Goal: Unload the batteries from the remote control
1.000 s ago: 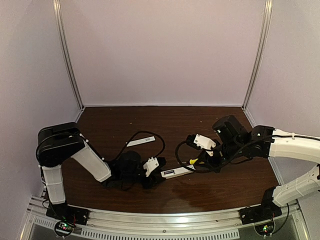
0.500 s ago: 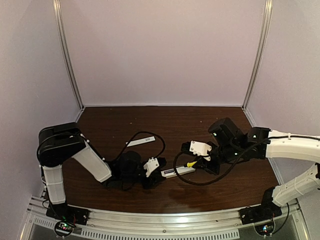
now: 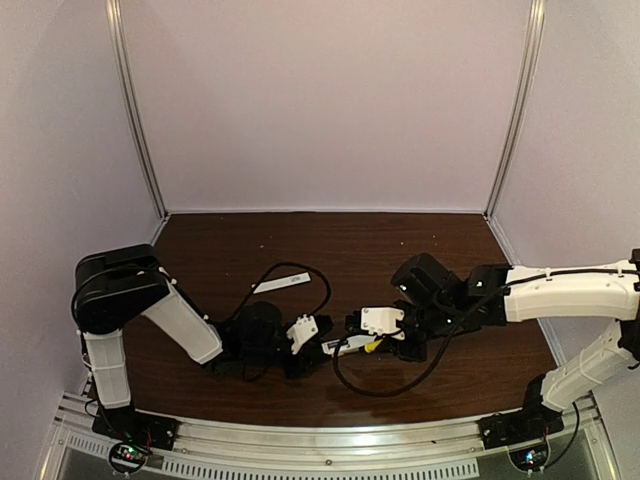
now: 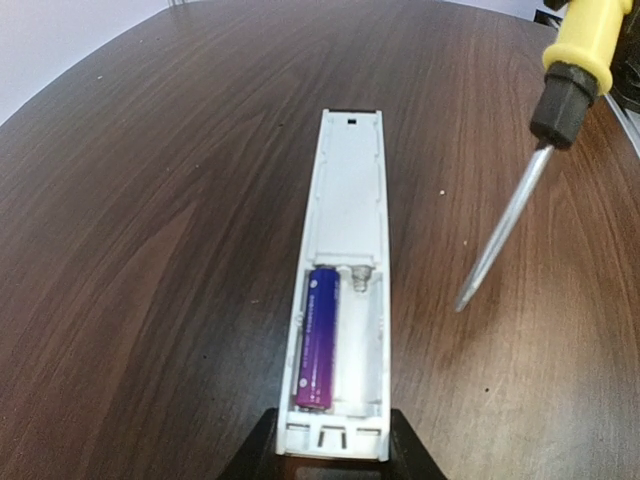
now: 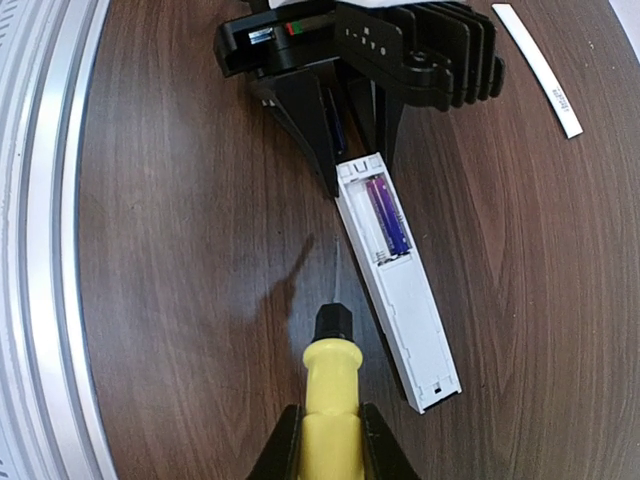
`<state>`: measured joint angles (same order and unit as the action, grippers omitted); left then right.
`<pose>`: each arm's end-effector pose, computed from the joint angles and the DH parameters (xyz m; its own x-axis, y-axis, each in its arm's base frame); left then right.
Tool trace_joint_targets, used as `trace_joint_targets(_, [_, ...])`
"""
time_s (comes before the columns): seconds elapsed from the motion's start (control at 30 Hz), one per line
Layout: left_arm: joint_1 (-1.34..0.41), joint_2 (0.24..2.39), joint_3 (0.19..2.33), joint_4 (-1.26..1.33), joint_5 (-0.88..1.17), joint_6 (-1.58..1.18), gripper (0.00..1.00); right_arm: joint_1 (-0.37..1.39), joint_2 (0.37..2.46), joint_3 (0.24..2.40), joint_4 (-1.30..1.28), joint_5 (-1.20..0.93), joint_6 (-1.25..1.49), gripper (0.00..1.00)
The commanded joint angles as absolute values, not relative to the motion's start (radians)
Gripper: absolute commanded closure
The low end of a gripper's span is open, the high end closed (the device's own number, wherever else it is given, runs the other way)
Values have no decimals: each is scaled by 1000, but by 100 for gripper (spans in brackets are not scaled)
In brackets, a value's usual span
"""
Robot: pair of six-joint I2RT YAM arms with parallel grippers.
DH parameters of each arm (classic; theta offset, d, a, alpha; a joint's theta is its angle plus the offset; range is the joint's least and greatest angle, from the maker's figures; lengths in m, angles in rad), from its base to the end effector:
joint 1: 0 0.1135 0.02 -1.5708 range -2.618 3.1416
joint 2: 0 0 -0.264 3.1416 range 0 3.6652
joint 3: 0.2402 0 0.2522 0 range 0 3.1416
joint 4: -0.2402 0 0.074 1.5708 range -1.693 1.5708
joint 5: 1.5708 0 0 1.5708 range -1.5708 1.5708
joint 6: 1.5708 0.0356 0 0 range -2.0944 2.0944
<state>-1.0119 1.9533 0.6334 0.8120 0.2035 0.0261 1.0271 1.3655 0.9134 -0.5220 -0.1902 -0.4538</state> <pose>0.1703 -0.2858 0.0831 -0.2337 0.4218 -0.8760 0.9304 0.3587 -0.0755 0.1360 0.2379 0.2288 0.0079 -0.8191 -0.5736 -0.9923 0.0645 -0.1058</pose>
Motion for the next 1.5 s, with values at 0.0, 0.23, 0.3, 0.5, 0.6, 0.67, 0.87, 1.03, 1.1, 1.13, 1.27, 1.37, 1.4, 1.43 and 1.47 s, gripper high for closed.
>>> trace_joint_targets(0.0, [-1018,1925,644,799,235,14,88,1045,1395,951,-479,-142,-484,100])
trace_joint_targets(0.23, [-1016,1925,647,794,253,6,88,1052,1418,957,-445,-96,-498,100])
trace_joint_targets(0.3, [-1016,1925,647,794,256,5,88,1052,1420,956,-438,-94,-502,100])
trace_joint_targets(0.5, [-1016,1925,648,795,259,4,88,1055,1433,950,-436,-95,-508,100])
trace_joint_targets(0.6, [-1016,1924,649,796,259,4,89,1054,1439,950,-433,-94,-509,100])
trace_joint_targets(0.67, [-1017,1925,648,798,259,4,89,1055,1444,950,-430,-95,-509,100])
trace_joint_targets(0.87, [-1017,1925,650,796,265,4,89,1056,1457,947,-419,-87,-505,100])
trace_joint_targets(1.03, [-1016,1925,652,793,268,5,89,1055,1468,949,-411,-82,-507,100])
trace_joint_targets(1.1, [-1016,1925,653,793,271,4,89,1055,1475,951,-412,-79,-508,100])
trace_joint_targets(1.13, [-1017,1925,653,792,271,4,89,1055,1477,951,-413,-77,-509,100])
trace_joint_targets(1.27, [-1017,1925,656,789,272,5,89,1056,1487,950,-413,-77,-509,100])
trace_joint_targets(1.37, [-1016,1925,658,785,273,5,89,1057,1490,950,-413,-77,-509,100])
trace_joint_targets(1.4, [-1016,1925,658,785,275,5,89,1057,1491,948,-412,-77,-509,100])
trace_joint_targets(1.43, [-1017,1926,658,785,276,4,89,1057,1491,948,-410,-76,-510,100])
trace_joint_targets(1.47, [-1017,1926,659,785,275,4,89,1058,1495,947,-410,-73,-511,100])
